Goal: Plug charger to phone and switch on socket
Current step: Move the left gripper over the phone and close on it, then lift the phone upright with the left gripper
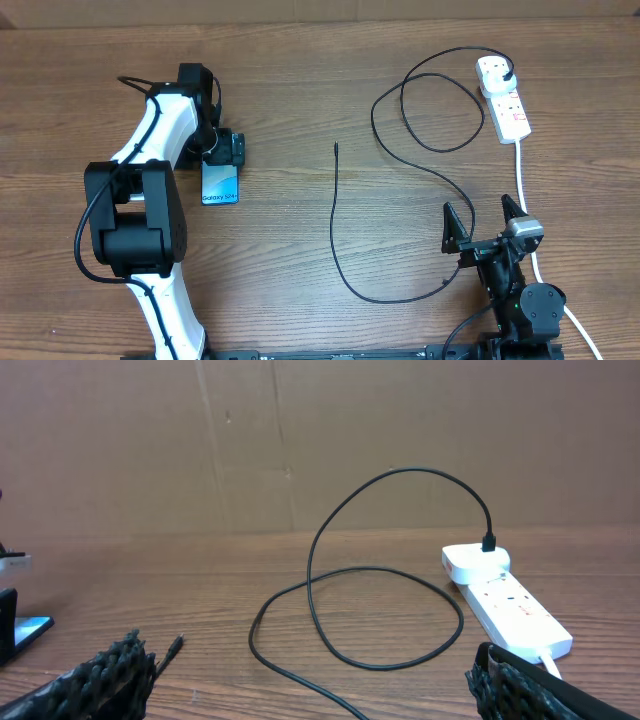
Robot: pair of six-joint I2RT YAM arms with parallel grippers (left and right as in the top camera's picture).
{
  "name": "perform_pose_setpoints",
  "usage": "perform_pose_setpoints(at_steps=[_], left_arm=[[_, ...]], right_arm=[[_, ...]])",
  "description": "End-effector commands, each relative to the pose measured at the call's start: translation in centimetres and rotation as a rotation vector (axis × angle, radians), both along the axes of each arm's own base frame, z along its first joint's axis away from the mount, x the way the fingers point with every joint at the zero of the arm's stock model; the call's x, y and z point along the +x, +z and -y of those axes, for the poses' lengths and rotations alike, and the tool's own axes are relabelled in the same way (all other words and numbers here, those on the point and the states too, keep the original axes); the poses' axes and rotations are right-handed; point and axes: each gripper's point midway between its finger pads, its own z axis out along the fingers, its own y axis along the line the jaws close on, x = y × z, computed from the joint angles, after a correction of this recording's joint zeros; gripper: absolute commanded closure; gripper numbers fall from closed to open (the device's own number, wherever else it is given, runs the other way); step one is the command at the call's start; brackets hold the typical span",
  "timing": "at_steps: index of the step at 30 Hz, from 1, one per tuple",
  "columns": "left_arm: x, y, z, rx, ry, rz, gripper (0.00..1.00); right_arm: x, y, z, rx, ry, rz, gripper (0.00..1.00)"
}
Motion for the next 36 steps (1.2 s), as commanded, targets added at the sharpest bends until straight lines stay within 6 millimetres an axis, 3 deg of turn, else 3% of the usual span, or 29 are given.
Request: perform_pose_setpoints(at_steps=[1,9,18,36], left_arm=[[-0.94,-1.43,-0.23,0.005,0.025,-0.027,0.00],[-1.64,-2.42,-0.24,0.005,0.025,-0.039,0.02],[-1.52,-2.42,-0.18,0.002,0.025,-0.034,0.21],[-1.61,-2.42,-0.12,-0.002,0.026,-0.037,0.30]], right_arm=[[0.02,-0.23,0.03,-0.001,-0.005,0.002,0.00],[0.02,-0.23,0.03,-0.001,-0.005,0.002,0.00],[0.02,-0.23,0.03,-0.001,-0.005,0.002,0.00],[0.02,-0.23,0.03,-0.001,-0.005,0.002,0.00]])
